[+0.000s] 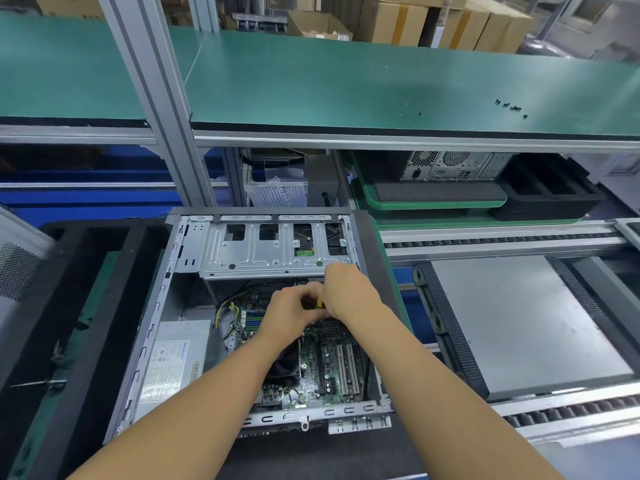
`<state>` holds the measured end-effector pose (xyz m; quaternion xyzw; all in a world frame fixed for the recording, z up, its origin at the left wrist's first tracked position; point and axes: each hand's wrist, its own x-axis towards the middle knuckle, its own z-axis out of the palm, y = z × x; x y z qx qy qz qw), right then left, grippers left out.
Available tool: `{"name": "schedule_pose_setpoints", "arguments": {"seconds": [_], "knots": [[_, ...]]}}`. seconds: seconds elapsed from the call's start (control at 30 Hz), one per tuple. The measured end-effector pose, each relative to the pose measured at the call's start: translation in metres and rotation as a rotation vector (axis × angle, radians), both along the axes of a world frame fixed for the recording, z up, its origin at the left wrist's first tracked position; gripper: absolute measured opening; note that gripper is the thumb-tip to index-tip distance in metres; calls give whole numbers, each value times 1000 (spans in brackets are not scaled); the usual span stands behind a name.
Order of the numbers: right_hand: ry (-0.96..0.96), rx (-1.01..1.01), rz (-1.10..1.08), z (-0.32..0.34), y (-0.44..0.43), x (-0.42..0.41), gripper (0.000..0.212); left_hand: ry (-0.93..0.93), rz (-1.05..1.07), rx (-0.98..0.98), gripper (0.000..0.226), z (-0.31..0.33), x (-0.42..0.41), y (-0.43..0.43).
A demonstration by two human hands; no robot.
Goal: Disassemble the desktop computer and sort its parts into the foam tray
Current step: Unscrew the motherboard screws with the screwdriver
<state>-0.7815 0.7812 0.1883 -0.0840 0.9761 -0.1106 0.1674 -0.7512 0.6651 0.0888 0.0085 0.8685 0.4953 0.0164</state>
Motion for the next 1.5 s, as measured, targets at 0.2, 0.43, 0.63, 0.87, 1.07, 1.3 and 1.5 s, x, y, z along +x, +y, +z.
{"name": "schedule_pose_setpoints", "arguments": {"seconds": [0.2,0.43,0.63,0.87,1.07,1.3,1.5], "knots": [[-63,-34,167,7,4,-4,20,-145,-52,114,21,-9,0,-12],[43,-20,16,4,5,-2,27,-173,26,177,18,-10,-4,-5],[-2,-70,84,4,4,-3,15,-168,-29,120,24,-15,-2,-7],[-108,-203,132,2,3,-1,25,-157,59,118,20,-13,-3,-7],[26,-36,35,-8,4,0,48,-161,86,154,17,-14,-4,-4],[21,-25,76,-12,2,-1,30,-179,-1,221,20,-18,-2,-11],[-63,-127,121,-9,3,-2,16,-169,-1,231,21,-17,-1,-11]]}}
